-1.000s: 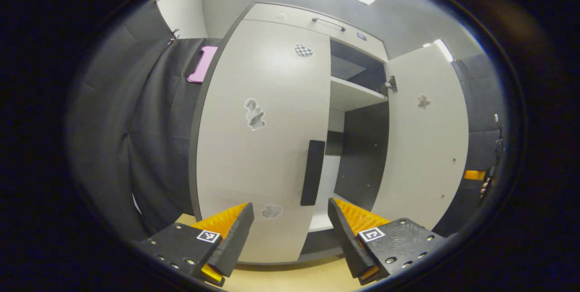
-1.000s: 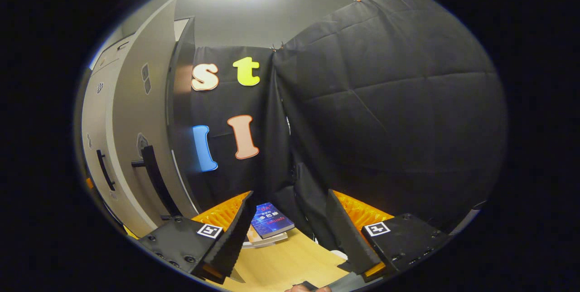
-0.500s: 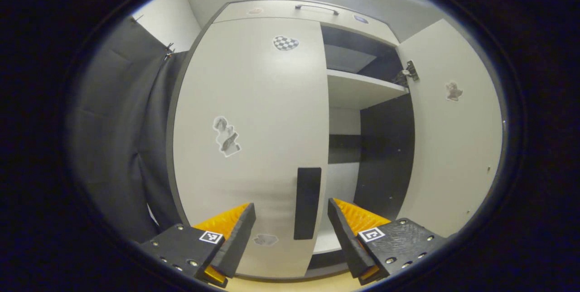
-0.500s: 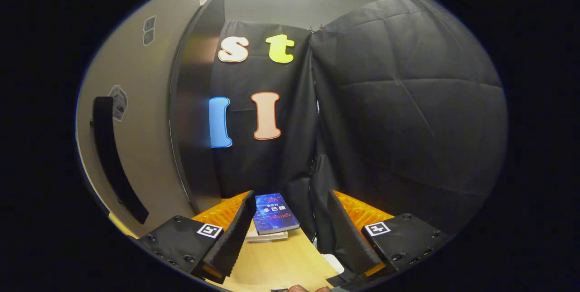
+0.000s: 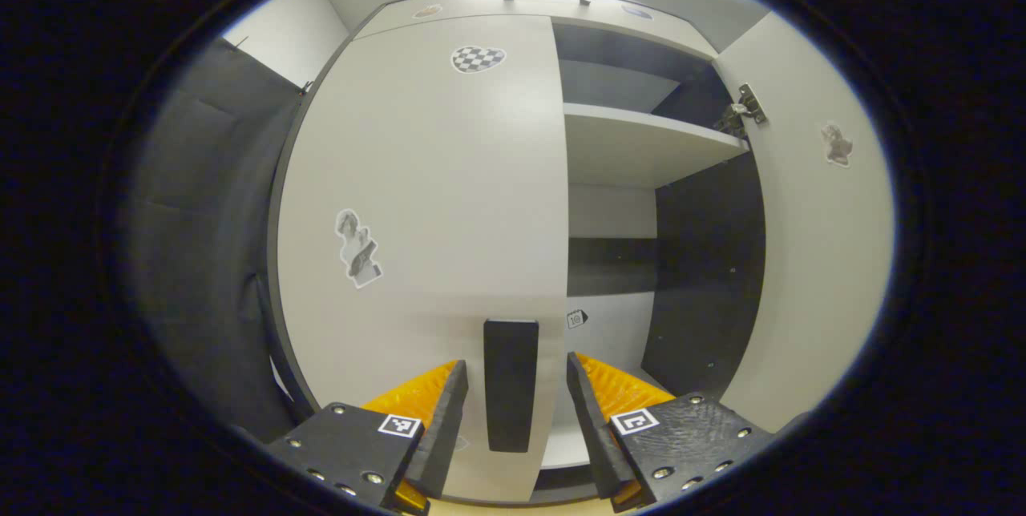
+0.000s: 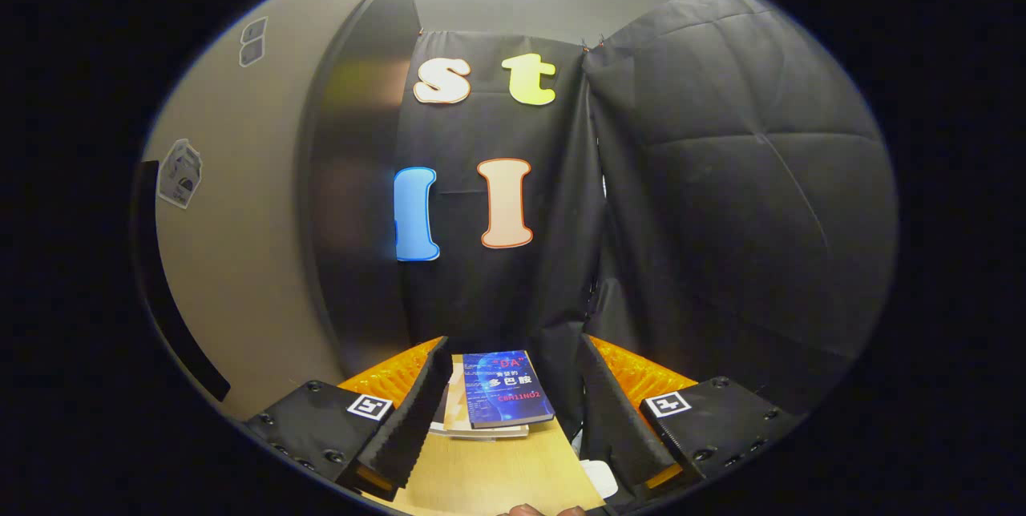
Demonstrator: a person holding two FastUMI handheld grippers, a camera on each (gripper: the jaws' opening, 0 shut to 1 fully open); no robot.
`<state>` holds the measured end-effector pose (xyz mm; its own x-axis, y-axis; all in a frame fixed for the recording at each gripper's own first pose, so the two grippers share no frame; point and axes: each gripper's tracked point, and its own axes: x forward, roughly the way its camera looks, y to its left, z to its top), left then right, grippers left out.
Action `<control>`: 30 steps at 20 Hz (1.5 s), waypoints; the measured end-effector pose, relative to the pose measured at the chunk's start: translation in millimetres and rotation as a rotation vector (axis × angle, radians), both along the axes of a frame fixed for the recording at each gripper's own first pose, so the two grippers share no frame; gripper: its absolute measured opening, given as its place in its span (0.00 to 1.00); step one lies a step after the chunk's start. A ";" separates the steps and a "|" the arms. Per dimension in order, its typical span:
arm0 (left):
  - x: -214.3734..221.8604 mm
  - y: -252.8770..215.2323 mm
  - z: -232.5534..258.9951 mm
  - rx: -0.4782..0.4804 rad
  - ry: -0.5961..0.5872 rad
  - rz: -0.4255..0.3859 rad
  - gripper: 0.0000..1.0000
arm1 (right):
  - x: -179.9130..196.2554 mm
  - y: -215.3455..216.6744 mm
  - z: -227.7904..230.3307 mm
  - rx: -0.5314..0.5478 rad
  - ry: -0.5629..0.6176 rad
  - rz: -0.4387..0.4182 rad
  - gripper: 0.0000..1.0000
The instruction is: Open the right door of the double-door shoe cabinet with the right hand, and open the left door with the left hand.
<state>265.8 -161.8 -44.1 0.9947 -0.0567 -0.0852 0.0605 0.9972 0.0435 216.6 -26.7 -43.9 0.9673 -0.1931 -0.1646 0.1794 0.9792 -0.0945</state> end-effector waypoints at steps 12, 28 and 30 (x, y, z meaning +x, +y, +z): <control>8.1 4.5 -6.9 -0.086 -0.006 0.105 0.29 | 18.5 -29.4 -5.9 0.064 -0.036 0.034 0.92; -3.0 9.4 -13.3 -0.049 -0.024 0.025 0.07 | -4.1 10.0 7.1 0.107 -0.060 0.025 0.92; -7.2 9.5 -11.2 -0.058 -0.022 -0.013 0.07 | -17.9 25.4 11.0 0.126 -0.064 0.013 0.98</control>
